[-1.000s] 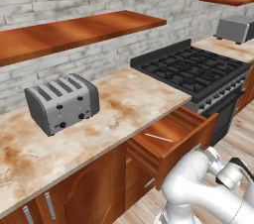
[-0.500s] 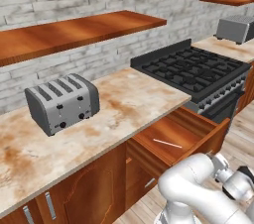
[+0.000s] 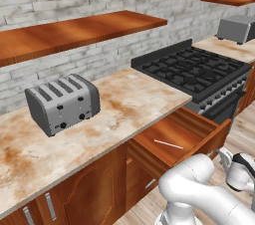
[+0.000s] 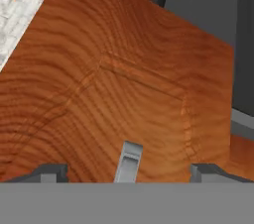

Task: Take a straw from the drawer in front and place it inside the glass cup on the dining counter.

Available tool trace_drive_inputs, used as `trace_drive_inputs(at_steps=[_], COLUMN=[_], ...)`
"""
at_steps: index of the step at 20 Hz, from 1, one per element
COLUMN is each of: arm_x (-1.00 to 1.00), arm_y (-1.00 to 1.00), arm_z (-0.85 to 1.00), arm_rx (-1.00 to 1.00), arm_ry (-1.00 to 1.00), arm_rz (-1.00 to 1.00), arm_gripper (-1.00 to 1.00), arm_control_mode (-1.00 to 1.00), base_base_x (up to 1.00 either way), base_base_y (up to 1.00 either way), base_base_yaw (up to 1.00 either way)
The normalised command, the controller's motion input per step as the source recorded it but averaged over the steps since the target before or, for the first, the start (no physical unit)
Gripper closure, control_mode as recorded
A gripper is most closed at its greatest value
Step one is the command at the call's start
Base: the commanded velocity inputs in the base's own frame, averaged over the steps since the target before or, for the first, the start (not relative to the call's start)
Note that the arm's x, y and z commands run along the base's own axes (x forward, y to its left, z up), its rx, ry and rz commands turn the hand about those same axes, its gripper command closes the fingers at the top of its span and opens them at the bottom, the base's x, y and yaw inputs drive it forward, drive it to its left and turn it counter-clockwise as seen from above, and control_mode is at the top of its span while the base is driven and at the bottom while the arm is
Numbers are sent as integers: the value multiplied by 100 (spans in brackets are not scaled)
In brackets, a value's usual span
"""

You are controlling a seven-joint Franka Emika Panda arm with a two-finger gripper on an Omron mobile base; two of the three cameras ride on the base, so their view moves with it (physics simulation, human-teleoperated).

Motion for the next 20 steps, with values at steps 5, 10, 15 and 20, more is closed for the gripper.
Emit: trace_drive_inputs(at_steps=[5, 10, 15, 20], arm_x=[-65, -52, -21, 7], arm_y=[-5, 0, 3, 37], arm_z=[100, 100, 100, 100], arm_rx=[-6, -7, -12, -6], arm_ry=[8, 15, 31, 43], arm_rz=[0, 0, 0, 3], arm_gripper=[-100, -100, -100, -100], arm_control_mode=[-100, -100, -100, -100], base_base_x=[0, 0, 0, 0], base_base_y=[0, 0, 0, 0], base_base_yaw=[0, 0, 0, 0])
